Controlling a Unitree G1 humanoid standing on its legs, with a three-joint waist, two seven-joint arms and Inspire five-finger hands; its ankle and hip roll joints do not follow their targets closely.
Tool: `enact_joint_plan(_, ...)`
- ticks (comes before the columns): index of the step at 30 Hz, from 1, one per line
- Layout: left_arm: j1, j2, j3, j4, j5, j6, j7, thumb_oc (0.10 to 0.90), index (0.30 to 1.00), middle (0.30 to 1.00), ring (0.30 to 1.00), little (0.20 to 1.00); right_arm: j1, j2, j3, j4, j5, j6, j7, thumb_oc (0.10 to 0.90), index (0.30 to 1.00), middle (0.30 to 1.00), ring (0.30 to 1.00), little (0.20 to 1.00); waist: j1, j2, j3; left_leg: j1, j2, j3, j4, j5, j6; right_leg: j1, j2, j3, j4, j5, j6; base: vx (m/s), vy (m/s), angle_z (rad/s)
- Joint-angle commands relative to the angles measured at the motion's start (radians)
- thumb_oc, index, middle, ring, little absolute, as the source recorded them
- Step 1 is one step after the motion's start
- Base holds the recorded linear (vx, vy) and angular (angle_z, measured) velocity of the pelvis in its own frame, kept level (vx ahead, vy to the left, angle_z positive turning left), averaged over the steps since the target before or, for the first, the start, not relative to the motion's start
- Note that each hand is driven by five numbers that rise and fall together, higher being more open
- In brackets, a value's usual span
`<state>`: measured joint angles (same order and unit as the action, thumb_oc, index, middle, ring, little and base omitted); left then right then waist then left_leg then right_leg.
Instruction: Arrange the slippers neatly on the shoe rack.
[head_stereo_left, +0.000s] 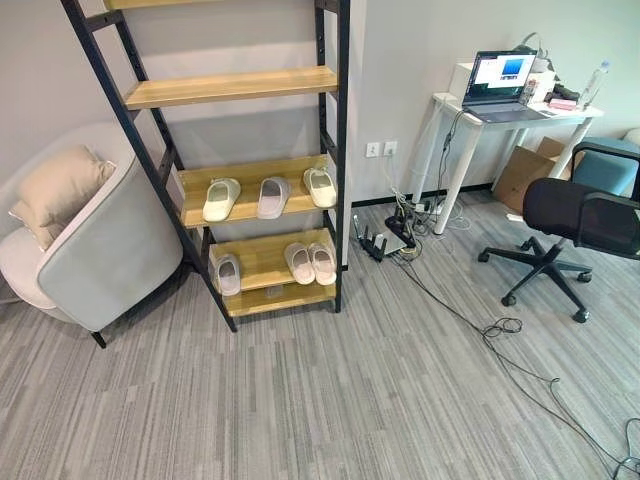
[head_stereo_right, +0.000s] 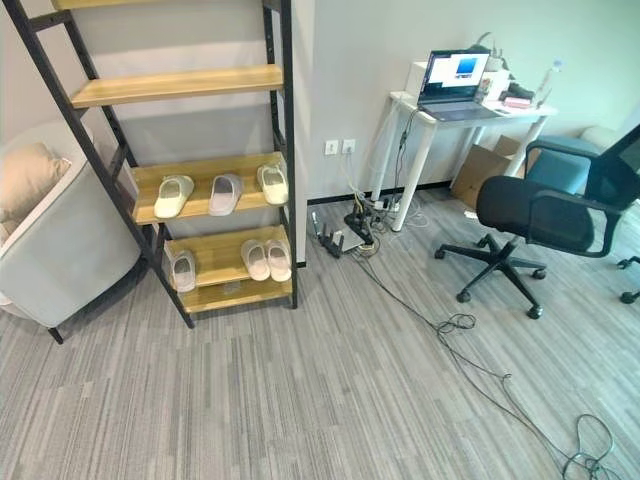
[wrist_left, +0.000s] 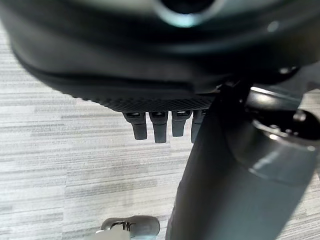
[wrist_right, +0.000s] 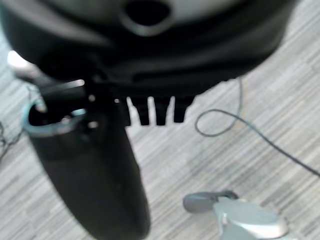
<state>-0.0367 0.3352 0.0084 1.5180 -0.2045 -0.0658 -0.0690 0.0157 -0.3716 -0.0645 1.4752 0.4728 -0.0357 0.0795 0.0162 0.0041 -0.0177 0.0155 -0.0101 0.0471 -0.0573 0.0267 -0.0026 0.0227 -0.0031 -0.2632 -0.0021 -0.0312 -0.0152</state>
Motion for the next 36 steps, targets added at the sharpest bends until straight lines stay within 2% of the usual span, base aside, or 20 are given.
enact_joint_plan(1,-0.028,0.023,0.017,0.011,-0.004,-0.037,0.031,0.800,0.900,0.900,0.900,0.900,0.003,0.017,-0.002,0.025,0.035,-0.025,-0.026,0.800,0.900,0.900,0.900,0.900,0.004,-0.031,-0.021,-0.004,0.089,-0.001,-0.030,-0.025,-0.059,0.028,-0.103,0.014,-0.085,-0.010,0.135,0.00,0.000,0.00)
enact_joint_plan(4,-0.027,0.016,0.012,0.007,-0.011,-0.043,0.046,0.800,0.900,0.900,0.900,0.900,0.001,0.010,-0.049,0.027,0.139,-0.032,-0.019,0.800,0.900,0.900,0.900,0.900,0.001,-0.031,-0.017,-0.002,0.089,0.000,-0.030,-0.026,-0.061,0.028,-0.102,0.016,-0.085,-0.013,0.134,0.01,-0.012,0.00)
enact_joint_plan(10,-0.030,-0.049,-0.041,0.003,0.017,-0.043,0.057,0.800,0.900,0.900,0.900,0.900,-0.015,0.065,0.080,-0.031,-0.012,-0.039,-0.039,0.800,0.900,0.900,0.900,0.900,0.007,-0.033,0.003,0.006,0.094,-0.006,-0.030,-0.026,-0.064,0.043,-0.100,0.008,-0.085,-0.023,0.128,0.02,-0.046,0.02)
enact_joint_plan(11,-0.040,-0.068,-0.071,-0.008,0.031,-0.039,0.059,0.800,0.900,0.900,0.900,0.900,-0.018,0.075,0.115,-0.053,-0.064,-0.037,-0.043,0.800,0.900,0.900,0.900,0.900,0.007,-0.031,0.021,0.005,0.096,-0.017,-0.030,-0.022,-0.066,0.048,-0.098,-0.005,-0.085,-0.025,0.123,0.00,-0.049,0.03)
enact_joint_plan(16,-0.076,-0.069,-0.137,-0.053,0.059,-0.045,0.060,0.800,0.900,0.900,0.900,0.900,-0.036,0.072,0.148,-0.088,-0.094,-0.042,-0.049,0.800,0.900,0.900,0.900,0.900,0.003,-0.025,0.089,-0.019,0.110,-0.059,-0.030,-0.001,-0.073,0.030,-0.088,-0.054,-0.067,-0.027,0.096,-0.05,-0.090,0.24)
enact_joint_plan(17,-0.092,-0.059,-0.149,-0.057,0.063,-0.047,0.070,0.800,0.900,0.900,0.900,0.900,-0.048,0.073,0.165,-0.094,-0.110,-0.045,-0.050,0.800,0.900,0.900,0.900,0.900,0.009,-0.026,0.123,-0.045,0.129,-0.071,-0.010,0.009,-0.078,0.006,-0.086,-0.068,-0.023,-0.055,0.078,-0.03,-0.068,0.55)
enact_joint_plan(18,-0.092,-0.059,-0.149,-0.056,0.063,-0.047,0.070,0.800,0.900,0.900,0.900,0.900,-0.048,0.073,0.165,-0.094,-0.111,-0.045,-0.050,0.800,0.900,0.900,0.900,0.900,0.009,-0.026,0.122,-0.046,0.128,-0.072,-0.009,0.009,-0.078,0.005,-0.086,-0.069,-0.021,-0.056,0.078,-0.06,-0.104,0.55)
enact_joint_plan(20,-0.101,-0.054,-0.149,-0.059,0.055,-0.047,0.076,0.800,0.900,0.900,0.900,0.900,-0.052,0.076,0.194,-0.100,-0.153,-0.045,-0.048,0.800,0.900,0.900,0.900,0.900,0.018,-0.039,0.161,-0.144,0.125,-0.077,0.156,-0.033,-0.091,-0.002,-0.094,-0.079,0.006,-0.080,0.055,-0.03,-0.101,0.39)
enact_joint_plan(21,-0.112,-0.062,-0.150,-0.057,0.055,-0.045,0.082,0.800,0.900,0.900,0.900,0.900,-0.059,0.076,0.221,-0.104,-0.197,-0.041,-0.054,0.800,0.900,0.900,0.900,0.900,0.031,-0.048,0.184,-0.229,0.129,-0.029,0.282,-0.035,-0.100,0.014,-0.100,-0.109,0.006,-0.106,0.038,0.02,-0.091,0.36)
enact_joint_plan(22,-0.112,-0.062,-0.150,-0.057,0.055,-0.045,0.082,0.800,0.900,0.900,0.900,0.900,-0.059,0.076,0.221,-0.104,-0.197,-0.041,-0.054,0.800,0.900,0.900,0.900,0.900,0.031,-0.048,0.184,-0.229,0.129,-0.029,0.283,-0.035,-0.100,0.014,-0.100,-0.109,0.006,-0.106,0.038,0.28,-0.045,0.82)
enact_joint_plan(23,-0.094,-0.072,-0.144,-0.036,0.074,-0.033,0.083,0.800,0.900,0.900,0.900,0.900,-0.058,0.072,0.249,-0.092,-0.253,-0.029,-0.058,0.800,0.900,0.900,0.900,0.900,0.051,-0.055,0.174,-0.260,0.159,0.054,0.241,-0.017,-0.093,0.061,-0.089,-0.132,-0.021,-0.137,0.044,0.25,0.008,0.86)
enact_joint_plan(24,-0.094,-0.072,-0.144,-0.036,0.074,-0.033,0.083,0.800,0.900,0.900,0.900,0.900,-0.057,0.072,0.249,-0.092,-0.253,-0.029,-0.058,0.800,0.900,0.900,0.900,0.900,0.051,-0.055,0.175,-0.258,0.158,0.056,0.239,-0.017,-0.093,0.062,-0.089,-0.131,-0.022,-0.137,0.044,0.35,0.048,0.93)
enact_joint_plan(25,-0.082,-0.075,-0.139,-0.030,0.083,-0.026,0.084,0.800,0.900,0.900,0.900,0.900,-0.059,0.069,0.247,-0.090,-0.242,-0.027,-0.063,0.800,0.900,0.900,0.900,0.900,0.063,-0.059,0.171,-0.284,0.163,0.093,0.191,0.024,-0.092,0.087,-0.083,-0.136,-0.038,-0.142,0.047,0.29,0.147,0.34)
enact_joint_plan(26,-0.062,-0.071,-0.125,-0.022,0.089,-0.021,0.084,0.800,0.900,0.900,0.900,0.900,-0.062,0.066,0.224,-0.097,-0.205,-0.029,-0.066,0.800,0.900,0.900,0.900,0.900,0.080,-0.072,0.168,-0.312,0.165,0.132,0.094,0.045,-0.094,0.113,-0.081,-0.140,-0.051,-0.153,0.056,0.29,0.148,0.16)
enact_joint_plan(29,-0.032,-0.073,-0.093,-0.002,0.087,-0.015,0.077,0.800,0.900,0.900,0.900,0.900,-0.055,0.071,0.206,-0.111,-0.183,-0.035,-0.061,0.800,0.900,0.900,0.900,0.900,0.093,-0.079,0.145,-0.284,0.154,0.122,0.022,0.059,-0.089,0.133,-0.087,-0.130,-0.055,-0.151,0.079,0.31,0.212,-0.09)
enact_joint_plan(32,0.006,-0.050,-0.065,0.023,0.128,-0.004,0.080,0.800,0.900,0.900,0.900,0.900,-0.047,0.090,0.212,-0.132,-0.212,-0.038,-0.065,0.800,0.900,0.900,0.900,0.900,0.104,-0.109,0.110,-0.276,0.120,0.113,0.046,0.078,-0.056,0.139,-0.127,-0.111,-0.027,-0.121,0.111,0.40,0.339,-0.45)
enact_joint_plan(33,0.009,-0.044,-0.087,0.013,0.170,-0.008,0.085,0.800,0.900,0.900,0.900,0.900,-0.054,0.114,0.228,-0.176,-0.230,-0.036,-0.064,0.800,0.900,0.900,0.900,0.900,0.094,-0.133,0.098,-0.219,0.065,0.134,0.063,0.026,-0.005,0.119,-0.223,-0.094,0.108,-0.053,0.152,0.53,0.623,-0.32)
enact_joint_plan(34,-0.002,-0.041,-0.119,-0.008,0.199,-0.015,0.094,0.800,0.900,0.900,0.900,0.900,-0.073,0.122,0.234,-0.206,-0.228,-0.039,-0.069,0.800,0.900,0.900,0.900,0.900,0.075,-0.124,0.107,-0.175,0.040,0.131,0.057,0.002,0.021,0.066,-0.267,-0.073,0.239,0.000,0.146,0.56,0.623,0.00)
enact_joint_plan(35,-0.014,-0.039,-0.139,-0.020,0.205,-0.019,0.097,0.800,0.900,0.900,0.900,0.900,-0.084,0.124,0.235,-0.222,-0.219,-0.044,-0.070,0.800,0.900,0.900,0.900,0.900,0.062,-0.118,0.115,-0.150,0.028,0.130,0.053,-0.012,0.034,0.031,-0.281,-0.059,0.299,0.036,0.143,0.23,0.315,0.21)
enact_joint_plan(36,-0.014,-0.039,-0.139,-0.020,0.205,-0.019,0.097,0.800,0.900,0.900,0.900,0.900,-0.084,0.124,0.235,-0.222,-0.219,-0.044,-0.070,0.800,0.900,0.900,0.900,0.900,0.062,-0.118,0.115,-0.150,0.028,0.130,0.053,-0.012,0.034,0.031,-0.281,-0.059,0.299,0.036,0.143,0.17,0.176,0.12)
